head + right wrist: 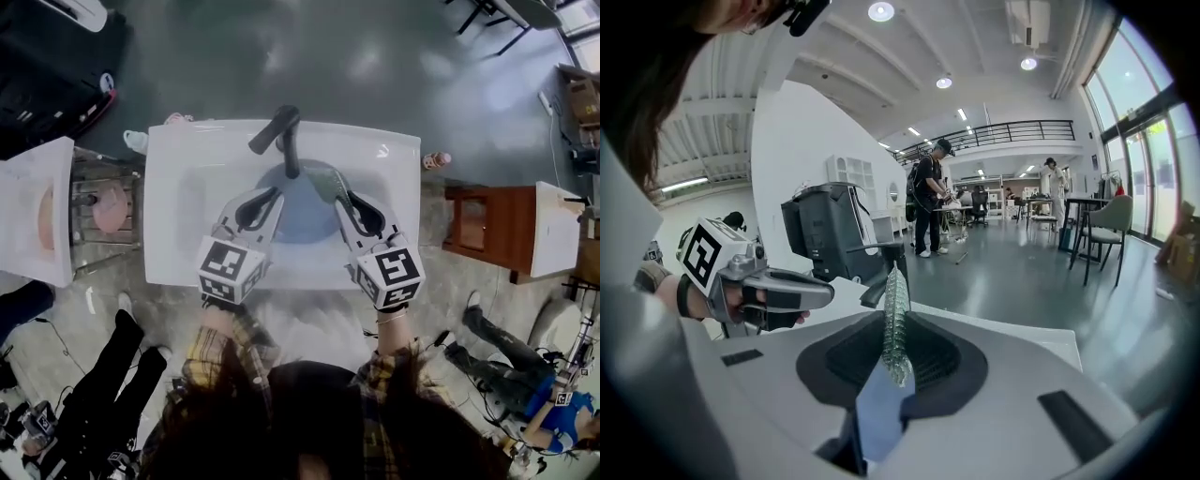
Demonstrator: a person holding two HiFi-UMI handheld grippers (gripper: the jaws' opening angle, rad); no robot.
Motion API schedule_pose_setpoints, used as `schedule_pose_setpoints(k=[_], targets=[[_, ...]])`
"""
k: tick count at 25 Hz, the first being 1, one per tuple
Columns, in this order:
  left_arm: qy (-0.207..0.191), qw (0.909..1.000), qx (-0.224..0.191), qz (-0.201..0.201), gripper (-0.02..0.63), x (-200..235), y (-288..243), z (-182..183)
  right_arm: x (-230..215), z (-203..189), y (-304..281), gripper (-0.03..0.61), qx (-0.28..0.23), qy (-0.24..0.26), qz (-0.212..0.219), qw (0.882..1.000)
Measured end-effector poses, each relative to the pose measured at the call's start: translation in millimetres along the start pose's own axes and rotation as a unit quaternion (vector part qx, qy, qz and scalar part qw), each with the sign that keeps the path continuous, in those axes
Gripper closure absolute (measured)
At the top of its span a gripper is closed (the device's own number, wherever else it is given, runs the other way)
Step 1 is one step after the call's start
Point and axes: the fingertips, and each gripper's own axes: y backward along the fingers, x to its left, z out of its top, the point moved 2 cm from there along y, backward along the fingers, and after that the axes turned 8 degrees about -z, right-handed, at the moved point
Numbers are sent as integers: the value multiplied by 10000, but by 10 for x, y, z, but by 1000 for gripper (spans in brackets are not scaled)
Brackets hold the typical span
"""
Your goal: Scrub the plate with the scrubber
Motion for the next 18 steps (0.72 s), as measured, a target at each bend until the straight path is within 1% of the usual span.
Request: schedule_pose_setpoints(k=[3, 7, 10, 13, 14, 16, 18], targets=[[29, 9998, 148, 157, 595, 77, -38, -196, -9, -98, -7, 499, 94, -44, 16, 9999], [45, 9990, 223, 388, 595, 221, -99, -355, -92, -203, -45, 499, 190, -168, -6, 9997], [67, 9984, 298, 472, 594, 331, -174, -442, -177, -314, -115, 499, 289, -312, -8, 9991], [112, 9979, 367, 516, 594, 416, -217, -547, -207, -461, -175, 499, 438, -350, 9, 9984], [109, 9978, 407, 519, 586, 441, -230, -587, -212, -507, -195, 499, 483, -337, 9, 9983], [78, 9972, 520, 528, 536, 490, -261, -665, -233, -582, -232, 499, 553, -308, -2, 9980], [43, 9967, 606, 548, 521, 543, -290, -721, -267, -632, -264, 499, 600, -286, -31, 9978]])
